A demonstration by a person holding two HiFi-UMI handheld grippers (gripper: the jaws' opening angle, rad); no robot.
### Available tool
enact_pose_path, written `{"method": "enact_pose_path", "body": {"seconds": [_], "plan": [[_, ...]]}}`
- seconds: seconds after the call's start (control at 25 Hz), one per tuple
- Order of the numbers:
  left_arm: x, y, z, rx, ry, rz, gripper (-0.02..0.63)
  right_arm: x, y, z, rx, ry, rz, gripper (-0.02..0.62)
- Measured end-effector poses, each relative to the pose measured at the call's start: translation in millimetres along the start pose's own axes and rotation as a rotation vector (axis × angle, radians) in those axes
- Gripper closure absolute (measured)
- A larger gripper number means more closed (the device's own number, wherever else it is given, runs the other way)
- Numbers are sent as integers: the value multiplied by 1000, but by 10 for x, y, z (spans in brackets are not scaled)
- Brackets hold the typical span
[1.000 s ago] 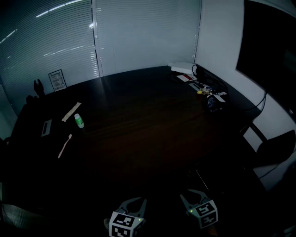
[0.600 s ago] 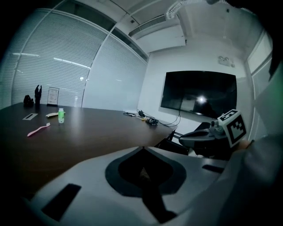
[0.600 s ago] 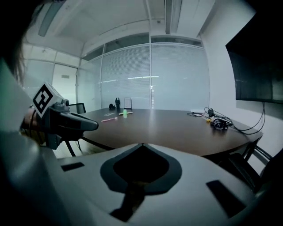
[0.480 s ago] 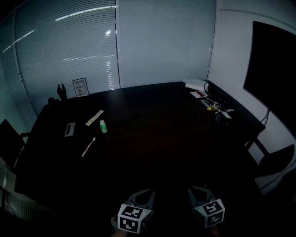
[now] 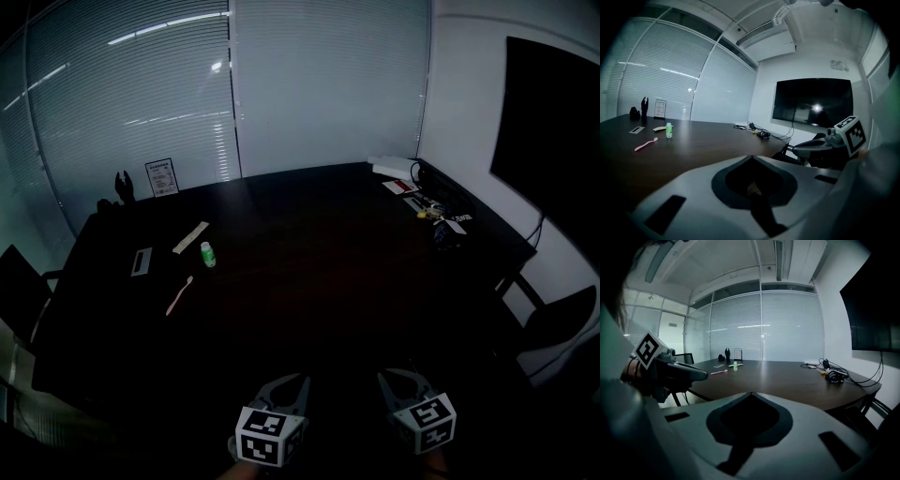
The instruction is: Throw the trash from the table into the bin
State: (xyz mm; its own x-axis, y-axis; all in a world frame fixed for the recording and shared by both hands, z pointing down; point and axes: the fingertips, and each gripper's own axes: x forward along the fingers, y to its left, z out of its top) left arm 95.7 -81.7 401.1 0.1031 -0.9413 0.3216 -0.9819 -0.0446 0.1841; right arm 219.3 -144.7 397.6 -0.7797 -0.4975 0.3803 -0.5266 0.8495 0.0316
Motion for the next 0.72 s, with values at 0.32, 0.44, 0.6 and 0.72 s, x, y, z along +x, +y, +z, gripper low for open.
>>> {"method": "enact_pose_path", "body": {"seconds": [0.32, 0.44, 0.6, 0.72], "plan": [[-152, 777, 97, -45, -20, 124, 607, 544, 292, 365, -52, -20, 96, 589], [-254, 1272, 152, -66, -25, 186, 607, 943, 518, 627, -109, -18, 165, 588], [-399, 2061, 285, -98, -31, 270, 607, 1624, 886, 1087, -173, -39, 239, 588], [-538, 2680, 394, -110, -35, 309, 607, 2236, 1199, 1322, -155, -43, 276, 587]]}}
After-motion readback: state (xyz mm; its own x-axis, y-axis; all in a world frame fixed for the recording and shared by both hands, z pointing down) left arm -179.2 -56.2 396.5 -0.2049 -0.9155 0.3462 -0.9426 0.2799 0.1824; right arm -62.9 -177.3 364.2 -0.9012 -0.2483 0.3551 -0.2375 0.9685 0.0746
